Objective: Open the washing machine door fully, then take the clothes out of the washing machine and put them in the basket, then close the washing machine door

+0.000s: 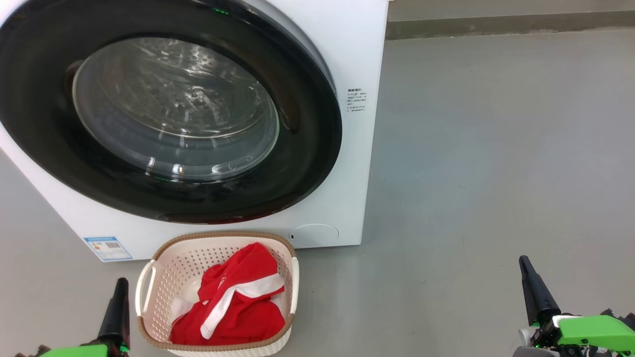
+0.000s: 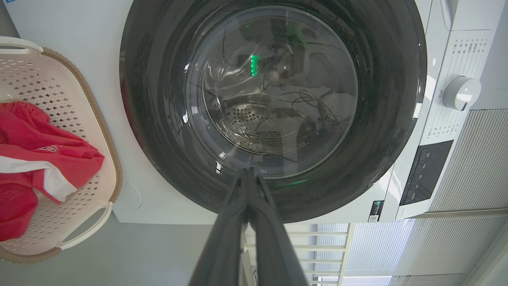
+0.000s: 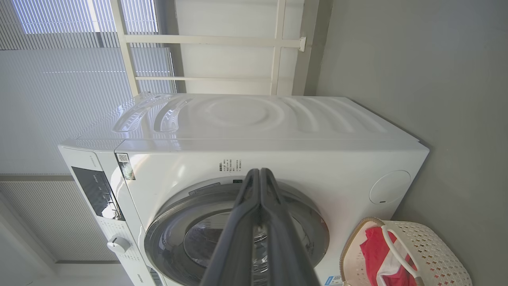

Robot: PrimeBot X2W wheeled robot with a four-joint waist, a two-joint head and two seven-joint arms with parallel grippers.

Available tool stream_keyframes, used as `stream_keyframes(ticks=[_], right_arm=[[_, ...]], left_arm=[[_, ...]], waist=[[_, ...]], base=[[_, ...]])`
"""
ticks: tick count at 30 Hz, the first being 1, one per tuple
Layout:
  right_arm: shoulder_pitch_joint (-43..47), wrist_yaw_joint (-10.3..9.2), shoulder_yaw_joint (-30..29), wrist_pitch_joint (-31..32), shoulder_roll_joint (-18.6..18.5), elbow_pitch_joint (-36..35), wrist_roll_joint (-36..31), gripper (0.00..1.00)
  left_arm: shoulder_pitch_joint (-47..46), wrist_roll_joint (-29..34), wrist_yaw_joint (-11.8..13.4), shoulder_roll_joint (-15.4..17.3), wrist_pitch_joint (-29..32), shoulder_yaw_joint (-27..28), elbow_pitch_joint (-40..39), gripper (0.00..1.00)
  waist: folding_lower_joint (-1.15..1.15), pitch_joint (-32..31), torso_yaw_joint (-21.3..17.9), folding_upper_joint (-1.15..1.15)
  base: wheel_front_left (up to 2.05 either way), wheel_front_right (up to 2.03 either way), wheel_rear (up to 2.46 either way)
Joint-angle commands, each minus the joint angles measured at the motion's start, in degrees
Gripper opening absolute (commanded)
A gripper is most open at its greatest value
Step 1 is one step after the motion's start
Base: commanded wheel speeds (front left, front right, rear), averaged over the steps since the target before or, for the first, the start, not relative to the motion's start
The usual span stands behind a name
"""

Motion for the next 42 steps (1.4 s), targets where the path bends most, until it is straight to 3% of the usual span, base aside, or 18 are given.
stream_keyframes(ticks=[1, 42], right_arm=[[-2.28, -0.04, 1.37, 0.32, -0.11, -1.72, 0.26, 0.00], [-2.30, -0.04, 1.22, 0.43, -0.01, -1.71, 0.14, 0.00]], left_arm=[[-2.22, -0.18, -0.18, 0.92, 0.27, 1.97, -1.14, 0.00], [-2.22, -0.20, -0.18, 0.92, 0.26, 1.95, -1.14, 0.00]], waist=[[0.00, 0.00, 0.00, 0.00], [0.00, 0.00, 0.00, 0.00]], base=[[0.00, 0.00, 0.00], [0.00, 0.00, 0.00]])
